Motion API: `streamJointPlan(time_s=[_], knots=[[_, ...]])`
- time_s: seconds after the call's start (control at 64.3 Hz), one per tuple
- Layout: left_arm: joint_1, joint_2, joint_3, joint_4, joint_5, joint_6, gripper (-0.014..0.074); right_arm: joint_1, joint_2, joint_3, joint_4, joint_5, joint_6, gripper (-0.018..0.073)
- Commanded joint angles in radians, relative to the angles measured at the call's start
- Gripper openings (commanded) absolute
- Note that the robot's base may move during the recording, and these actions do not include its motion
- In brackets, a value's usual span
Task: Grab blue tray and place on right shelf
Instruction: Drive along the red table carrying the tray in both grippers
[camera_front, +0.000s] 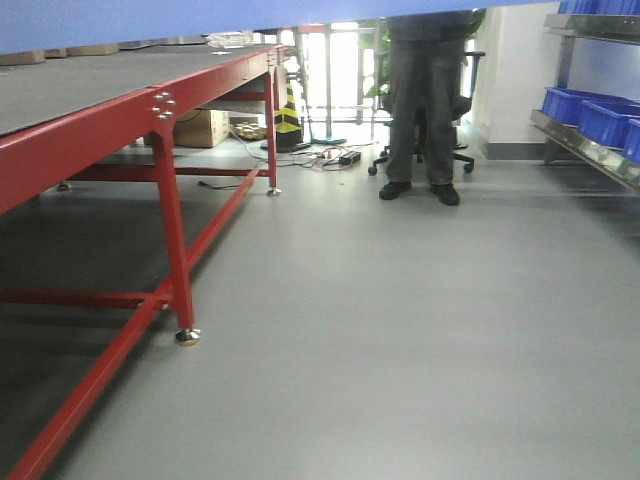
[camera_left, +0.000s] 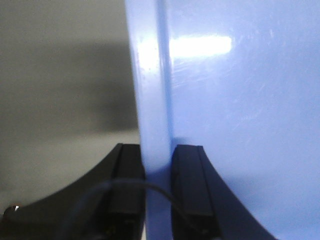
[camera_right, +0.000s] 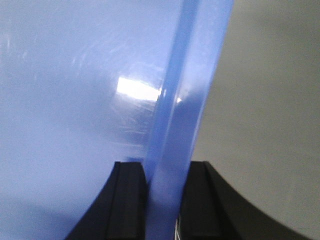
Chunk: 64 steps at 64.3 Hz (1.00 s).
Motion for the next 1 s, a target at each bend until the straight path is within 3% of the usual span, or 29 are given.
streamJointPlan(time_s=[0.0, 0.98], knots=[[-0.009, -0.031, -0.021, 0.026, 0.105, 0.032, -0.0048, -0.003, -0.031, -0.025, -0.060, -0.036, -0.032, 0.0057], [-0.010, -0.031, -0.021, -0.001, 0.105, 0.032, -0.0048, -0.003, -0.031, -0.025, -0.060, -0.037, -0.032, 0.0057]])
